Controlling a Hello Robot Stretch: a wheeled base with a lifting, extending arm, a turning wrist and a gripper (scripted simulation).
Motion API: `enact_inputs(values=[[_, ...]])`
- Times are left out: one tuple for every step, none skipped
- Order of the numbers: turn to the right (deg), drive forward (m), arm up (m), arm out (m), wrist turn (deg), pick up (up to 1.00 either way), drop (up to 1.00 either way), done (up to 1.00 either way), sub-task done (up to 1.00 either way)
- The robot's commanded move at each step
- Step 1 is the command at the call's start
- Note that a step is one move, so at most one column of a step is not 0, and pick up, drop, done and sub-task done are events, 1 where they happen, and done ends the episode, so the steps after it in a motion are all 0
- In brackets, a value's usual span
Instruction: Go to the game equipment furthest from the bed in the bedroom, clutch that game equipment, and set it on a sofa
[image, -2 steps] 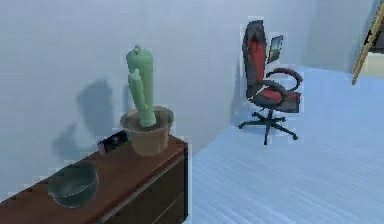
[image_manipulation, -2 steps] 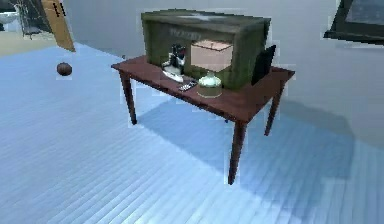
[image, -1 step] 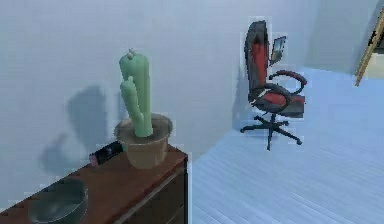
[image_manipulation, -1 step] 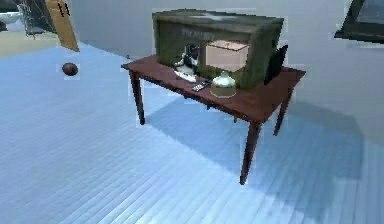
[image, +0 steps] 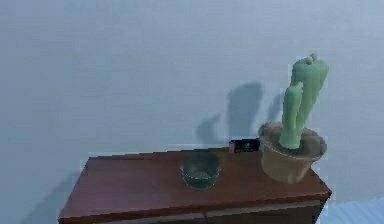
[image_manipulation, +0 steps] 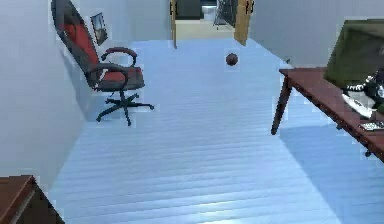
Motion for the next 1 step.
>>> enact_inputs(values=[[-45.0, 0.0, 0.0, 0.0, 0.0, 0.0, 0.0, 0.0, 0.0]])
